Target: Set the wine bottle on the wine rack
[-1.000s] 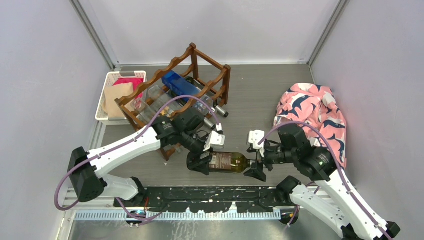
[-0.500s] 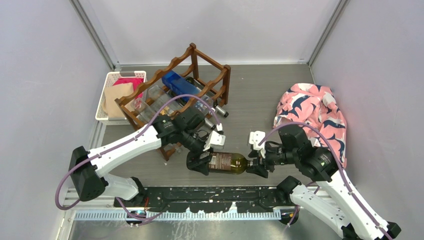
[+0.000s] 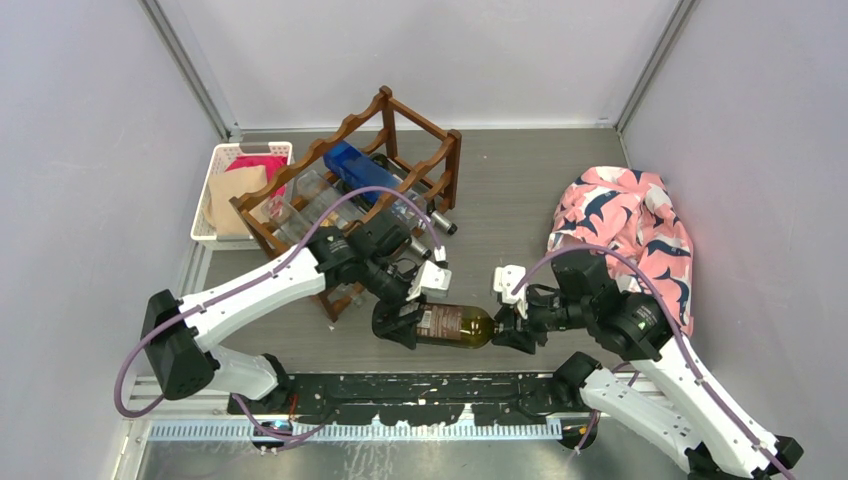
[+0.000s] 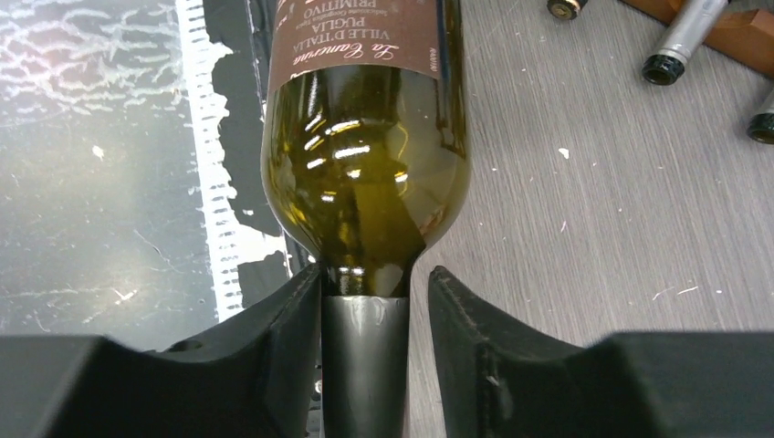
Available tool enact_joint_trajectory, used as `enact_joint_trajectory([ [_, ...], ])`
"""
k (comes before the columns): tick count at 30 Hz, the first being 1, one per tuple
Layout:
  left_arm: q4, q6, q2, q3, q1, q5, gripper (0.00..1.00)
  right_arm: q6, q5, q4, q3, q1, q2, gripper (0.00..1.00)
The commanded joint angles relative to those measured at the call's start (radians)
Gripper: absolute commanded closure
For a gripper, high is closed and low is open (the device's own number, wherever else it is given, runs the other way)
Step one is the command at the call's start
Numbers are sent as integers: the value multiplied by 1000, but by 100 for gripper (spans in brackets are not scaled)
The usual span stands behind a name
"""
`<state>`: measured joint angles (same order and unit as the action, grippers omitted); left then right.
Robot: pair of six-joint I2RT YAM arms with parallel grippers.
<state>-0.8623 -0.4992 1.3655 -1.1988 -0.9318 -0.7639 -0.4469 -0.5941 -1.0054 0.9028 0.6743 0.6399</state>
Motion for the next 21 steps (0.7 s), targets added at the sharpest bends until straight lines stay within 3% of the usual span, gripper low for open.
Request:
enact_joint_trajectory([
  [1, 26, -27, -7, -86, 4, -95, 100, -23, 27, 6, 6, 27, 21, 55],
  [11, 9, -43, 0, -98, 4, -95, 100, 10, -16, 11, 34, 52, 35, 98],
  [16, 68, -15, -10, -66, 4, -91, 99, 88, -35, 44, 40, 52, -8, 99],
  [21, 110, 18, -3, -42, 4, -101, 76, 118, -12, 48, 20, 52, -43, 99],
])
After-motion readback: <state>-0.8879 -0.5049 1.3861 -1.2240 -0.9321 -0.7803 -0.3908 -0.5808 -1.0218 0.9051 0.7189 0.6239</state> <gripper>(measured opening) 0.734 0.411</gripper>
